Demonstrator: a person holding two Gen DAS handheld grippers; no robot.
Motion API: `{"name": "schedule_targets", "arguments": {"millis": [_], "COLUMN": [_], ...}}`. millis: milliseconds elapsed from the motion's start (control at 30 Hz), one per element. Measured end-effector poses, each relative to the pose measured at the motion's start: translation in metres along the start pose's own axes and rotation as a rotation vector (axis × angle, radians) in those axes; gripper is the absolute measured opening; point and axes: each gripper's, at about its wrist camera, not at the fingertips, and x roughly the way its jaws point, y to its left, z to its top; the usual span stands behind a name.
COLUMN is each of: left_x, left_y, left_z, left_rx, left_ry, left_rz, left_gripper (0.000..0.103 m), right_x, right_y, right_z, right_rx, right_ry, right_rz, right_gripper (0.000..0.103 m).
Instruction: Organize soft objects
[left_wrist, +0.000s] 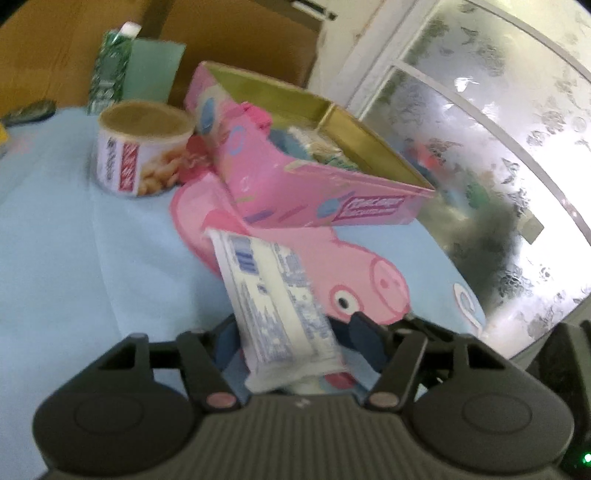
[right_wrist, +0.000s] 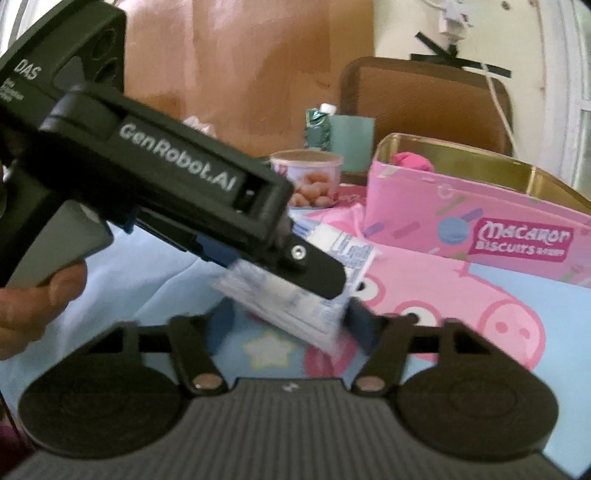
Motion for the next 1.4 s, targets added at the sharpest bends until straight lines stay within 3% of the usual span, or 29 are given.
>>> {"name": "schedule_targets", "arguments": {"millis": [33,67,267,400,500,600,700,767,833,900,1033,1100,1200,1333,1400], "left_x": [-0.002,-0.005,-0.010,0.007,0.030,0.056,0.069,0.057,0.037,0.020,0.000,-0.005,-0.009,-0.003,-0.002], "left_y": [-0.004,-0.009,-0.047,-0.064,-0.074,-0.084,-0.076,-0.066,-0.052,-0.041,-0.020,-0.016,-0.004,0.020,0.026], "left_z": [0.003,0.006,0.044,0.075,0.098,0.119,0.138,0.141,0.136,0.130,0.107,0.090,0.064,0.044,0.034], "left_rx": [0.001,0.008,0.158,0.219,0.283,0.324,0.272,0.212,0.182,0.159,0.103,0.123,0.136,0.032,0.021], "left_ry": [0.010,0.003,-0.096,-0.103,-0.129,-0.156,-0.170,-0.200,-0.247,-0.275,-0.259,-0.246,-0.215,-0.099,-0.046], "left_rz": [-0.061,-0.083,-0.078,-0.124,-0.095,-0.028,0.046,0.040,0.019,0.019,-0.036,-0.040,-0.036,-0.010,0.015], "left_gripper": [0.048,0.048,0.049,0.049,0.049,0.058,0.059,0.065,0.071,0.071,0.071,0.071,0.072,0.072,0.072], "right_x": [-0.002,-0.004,-0.024,-0.026,-0.014,0.008,0.033,0.031,0.014,-0.004,-0.027,-0.029,-0.031,-0.031,-0.029], "right_y": [-0.002,-0.008,-0.026,-0.040,-0.058,-0.078,-0.102,-0.113,-0.122,-0.121,-0.106,-0.101,-0.096,-0.080,-0.076], "right_z": [0.001,0.003,0.023,0.040,0.053,0.067,0.080,0.082,0.077,0.067,0.046,0.037,0.028,0.013,0.006], "right_rx": [0.005,0.020,0.079,0.068,0.071,0.087,0.107,0.142,0.204,0.237,0.239,0.246,0.222,0.232,0.286], "right_ry": [-0.011,-0.028,-0.202,-0.263,-0.287,-0.282,-0.238,-0.239,-0.283,-0.322,-0.338,-0.302,-0.243,-0.116,-0.056], "right_rz": [-0.007,0.002,-0.077,-0.143,-0.198,-0.246,-0.290,-0.321,-0.292,-0.276,-0.208,-0.138,0.008,0.031,0.093], "right_gripper": [0.038,0.036,0.036,0.036,0.036,0.036,0.036,0.036,0.037,0.038,0.038,0.042,0.056,0.057,0.057]}}
